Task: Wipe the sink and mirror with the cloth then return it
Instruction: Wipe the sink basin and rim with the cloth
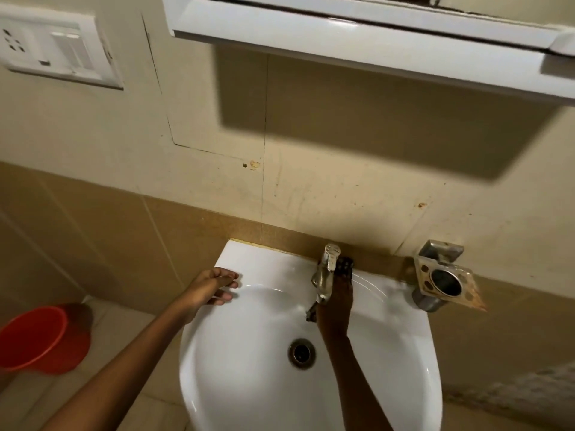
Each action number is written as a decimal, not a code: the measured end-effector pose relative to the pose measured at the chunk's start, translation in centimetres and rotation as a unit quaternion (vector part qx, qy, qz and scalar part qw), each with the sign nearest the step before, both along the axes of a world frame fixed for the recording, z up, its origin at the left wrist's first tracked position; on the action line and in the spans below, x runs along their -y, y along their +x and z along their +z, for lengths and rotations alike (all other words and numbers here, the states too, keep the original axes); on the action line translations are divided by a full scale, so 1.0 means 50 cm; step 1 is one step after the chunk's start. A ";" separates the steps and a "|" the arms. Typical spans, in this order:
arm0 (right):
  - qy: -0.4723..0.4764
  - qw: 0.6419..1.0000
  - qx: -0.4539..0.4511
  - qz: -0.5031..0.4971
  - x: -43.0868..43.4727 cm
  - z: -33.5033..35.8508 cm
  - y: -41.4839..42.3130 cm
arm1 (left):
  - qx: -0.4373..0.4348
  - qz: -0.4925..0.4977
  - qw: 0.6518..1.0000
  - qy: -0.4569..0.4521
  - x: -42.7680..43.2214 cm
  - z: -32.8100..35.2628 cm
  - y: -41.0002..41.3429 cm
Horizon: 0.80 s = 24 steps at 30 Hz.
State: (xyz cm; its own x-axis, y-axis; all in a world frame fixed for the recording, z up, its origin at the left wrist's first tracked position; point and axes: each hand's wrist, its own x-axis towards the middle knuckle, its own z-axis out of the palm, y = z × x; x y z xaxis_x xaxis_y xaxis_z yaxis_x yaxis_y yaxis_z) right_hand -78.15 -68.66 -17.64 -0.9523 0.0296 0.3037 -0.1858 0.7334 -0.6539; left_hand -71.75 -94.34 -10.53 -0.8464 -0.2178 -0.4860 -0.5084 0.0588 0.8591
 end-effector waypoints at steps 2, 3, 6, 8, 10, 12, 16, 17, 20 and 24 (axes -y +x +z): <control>0.008 0.999 0.026 0.019 -0.021 0.003 0.009 | -0.005 -0.019 1.000 0.001 -0.009 0.010 -0.008; 0.006 1.000 0.024 0.018 -0.025 -0.002 0.018 | -0.008 -0.022 1.000 0.004 -0.012 0.013 -0.011; 0.012 1.000 -0.026 -0.003 -0.019 -0.044 0.063 | -0.021 -0.017 1.000 0.014 -0.012 0.020 -0.017; 0.023 1.000 -0.003 0.020 0.012 -0.061 0.092 | -0.021 -0.018 0.999 0.016 -0.012 0.019 -0.018; 0.042 0.994 0.057 0.083 0.048 -0.064 0.109 | -0.014 -0.025 0.999 0.014 -0.013 0.017 -0.016; 0.077 0.990 0.034 0.116 0.084 -0.062 0.087 | -0.011 -0.023 1.000 0.014 -0.013 0.011 -0.012; 0.097 0.987 0.118 0.052 0.147 -0.022 -0.007 | -0.016 -0.002 1.000 0.011 0.011 0.016 -0.002; 0.098 0.988 0.117 0.001 0.166 -0.017 -0.020 | -0.022 0.008 1.000 0.012 0.022 0.018 0.001; 0.108 0.992 0.047 -0.032 0.244 -0.009 -0.015 | -0.030 0.045 0.998 0.017 0.057 0.019 0.014; 0.123 0.980 0.080 0.137 0.370 0.000 0.022 | -0.029 0.078 0.997 0.001 0.098 0.009 0.037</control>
State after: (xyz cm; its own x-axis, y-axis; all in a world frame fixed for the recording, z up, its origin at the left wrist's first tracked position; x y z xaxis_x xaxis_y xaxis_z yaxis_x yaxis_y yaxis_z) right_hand -77.07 -87.17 -17.65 -0.9504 -0.2891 0.1151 -0.3068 0.8090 -0.5014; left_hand -69.91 -99.22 -10.07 -0.8295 -0.3480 -0.4368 -0.4600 -0.0178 0.8878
